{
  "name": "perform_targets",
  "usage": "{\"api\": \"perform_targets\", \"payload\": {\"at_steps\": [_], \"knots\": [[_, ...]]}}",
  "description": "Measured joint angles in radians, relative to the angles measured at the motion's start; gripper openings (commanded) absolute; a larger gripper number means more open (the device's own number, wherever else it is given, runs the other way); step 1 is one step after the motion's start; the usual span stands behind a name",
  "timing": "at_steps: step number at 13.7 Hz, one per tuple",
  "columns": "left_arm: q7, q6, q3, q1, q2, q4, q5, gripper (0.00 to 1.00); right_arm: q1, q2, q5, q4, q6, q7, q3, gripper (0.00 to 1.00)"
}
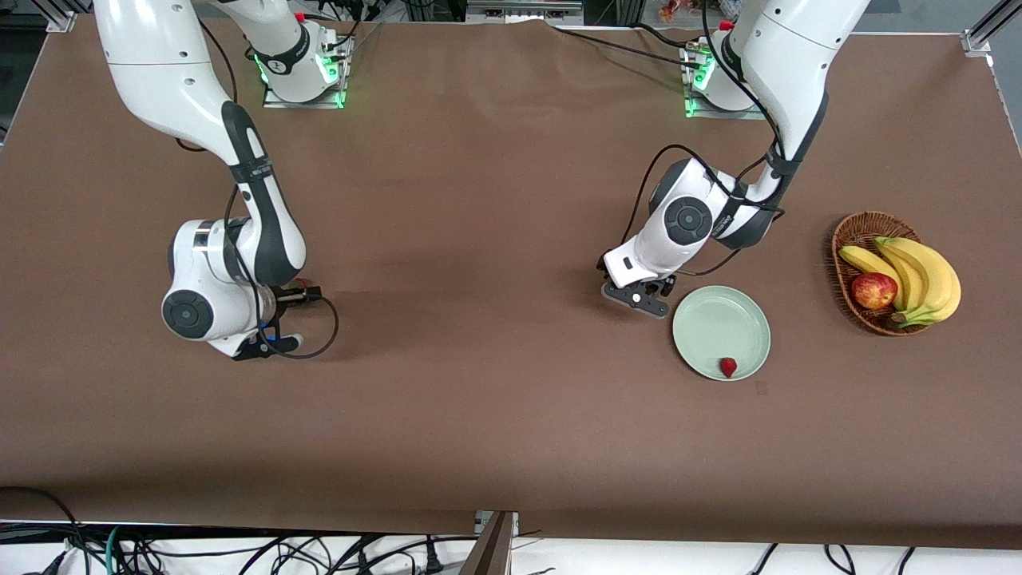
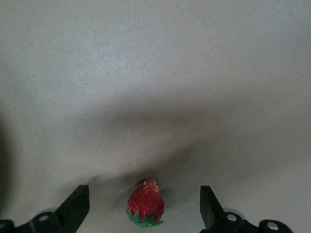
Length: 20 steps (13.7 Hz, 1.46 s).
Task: Collect all strawberries into plate
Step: 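Grasp the second strawberry with the left gripper while the right gripper grasps the third, then place the strawberry on the plate with the left gripper while the right gripper carries another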
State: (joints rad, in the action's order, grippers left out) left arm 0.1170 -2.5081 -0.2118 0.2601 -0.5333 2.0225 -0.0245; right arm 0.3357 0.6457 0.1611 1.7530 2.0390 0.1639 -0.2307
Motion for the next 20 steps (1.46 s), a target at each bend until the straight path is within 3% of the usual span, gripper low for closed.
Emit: {"api": "perform_targets", "payload": {"at_steps": [1, 3, 5, 6, 9, 12, 16, 20], "knots": [[0.002, 0.000, 0.001, 0.000, 0.000, 0.001, 0.000, 0.35, 0.004, -0.015, 0.000, 0.044, 0.032, 0.000, 0.001, 1.00], [0.007, 0.001, 0.002, 0.000, -0.002, 0.008, 0.000, 0.16, 0.009, -0.029, -0.001, 0.093, 0.063, 0.000, 0.004, 1.00], [0.011, 0.001, 0.002, 0.000, -0.002, 0.016, 0.000, 0.08, 0.011, -0.035, -0.001, 0.113, 0.072, 0.004, 0.006, 0.99], [0.012, 0.002, 0.002, 0.000, -0.003, 0.018, 0.000, 0.00, 0.011, -0.037, -0.001, 0.119, 0.076, 0.010, 0.006, 0.89], [0.013, 0.003, 0.004, -0.001, 0.008, 0.011, 0.000, 0.00, 0.011, -0.037, -0.002, 0.127, 0.085, 0.028, 0.006, 0.47], [0.014, 0.093, 0.014, -0.016, 0.068, -0.037, 0.000, 0.00, 0.010, -0.040, -0.007, 0.127, 0.089, 0.032, 0.004, 0.21], [-0.003, 0.409, 0.021, -0.093, 0.120, -0.222, -0.013, 0.00, 0.012, -0.043, -0.007, 0.127, 0.094, 0.033, 0.006, 0.15], [-0.162, 0.476, 0.027, -0.184, 0.097, -0.289, -0.250, 0.00, 0.051, -0.037, 0.013, 0.055, 0.117, -0.016, 0.026, 0.15]]}}
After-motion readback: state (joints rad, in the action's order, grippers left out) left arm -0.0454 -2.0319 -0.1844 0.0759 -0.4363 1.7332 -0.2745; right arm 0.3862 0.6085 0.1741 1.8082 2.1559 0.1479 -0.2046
